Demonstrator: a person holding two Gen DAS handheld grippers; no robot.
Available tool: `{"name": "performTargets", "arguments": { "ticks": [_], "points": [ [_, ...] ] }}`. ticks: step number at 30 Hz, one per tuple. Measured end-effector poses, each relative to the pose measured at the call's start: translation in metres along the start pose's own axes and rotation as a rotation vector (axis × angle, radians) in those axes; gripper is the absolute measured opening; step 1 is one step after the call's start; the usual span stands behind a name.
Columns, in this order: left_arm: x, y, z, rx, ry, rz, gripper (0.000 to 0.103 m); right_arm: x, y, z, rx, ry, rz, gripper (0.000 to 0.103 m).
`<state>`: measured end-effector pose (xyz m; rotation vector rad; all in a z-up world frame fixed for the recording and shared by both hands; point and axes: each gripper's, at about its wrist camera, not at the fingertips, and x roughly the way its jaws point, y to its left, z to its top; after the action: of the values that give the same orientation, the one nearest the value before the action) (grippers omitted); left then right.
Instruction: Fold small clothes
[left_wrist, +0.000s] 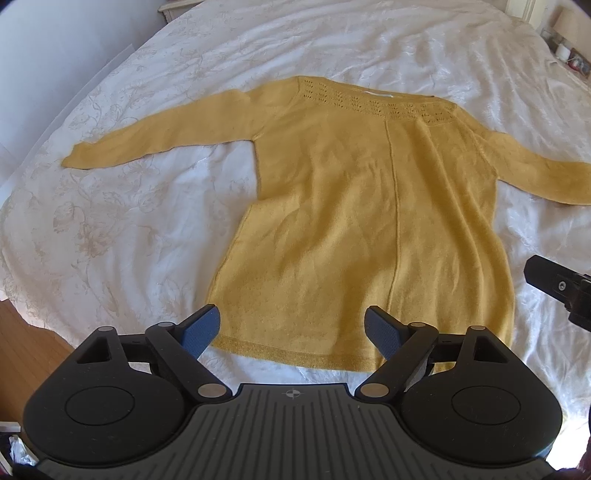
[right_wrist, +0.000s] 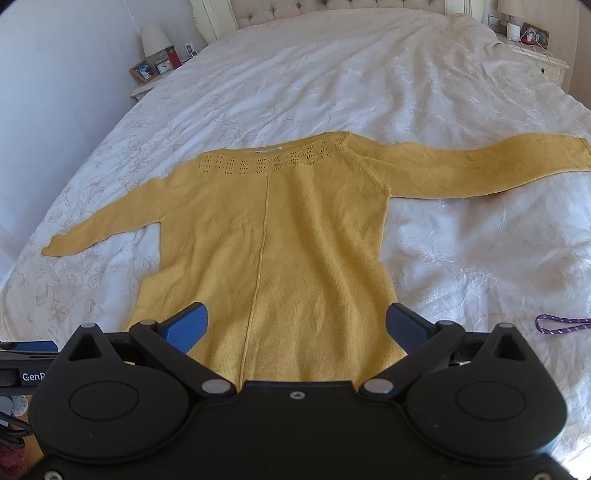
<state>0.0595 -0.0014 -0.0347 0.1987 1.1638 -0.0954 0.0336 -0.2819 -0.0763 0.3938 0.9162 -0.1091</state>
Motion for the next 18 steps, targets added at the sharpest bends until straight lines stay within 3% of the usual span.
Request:
{"name": "performTargets", "arguments": {
  "ticks": [3, 7, 14, 18],
  "points": [
    [0.018, 0.004, 0.01, 0.0, 0.031, -0.025, 0.077, 0.015, -0.011, 0.005, 0.033, -0.018, 0.003, 0.101],
    [0.046, 0.011, 0.026, -0.007, 0.048, -0.084, 0.068, 0.05, -0.031, 0.02, 0.072, 0.047, -0.026, 0.07],
    [0.104, 0.026, 0.056, 0.054, 0.05, -0.051, 0.057, 0.107, -0.065, 0.057, 0.158, 0.076, -0.093, 0.056],
    [0.136, 0.035, 0.077, 0.087, 0.059, -0.045, 0.057, 0.136, -0.078, 0.075, 0.205, 0.086, -0.112, 0.055]
  ]
}}
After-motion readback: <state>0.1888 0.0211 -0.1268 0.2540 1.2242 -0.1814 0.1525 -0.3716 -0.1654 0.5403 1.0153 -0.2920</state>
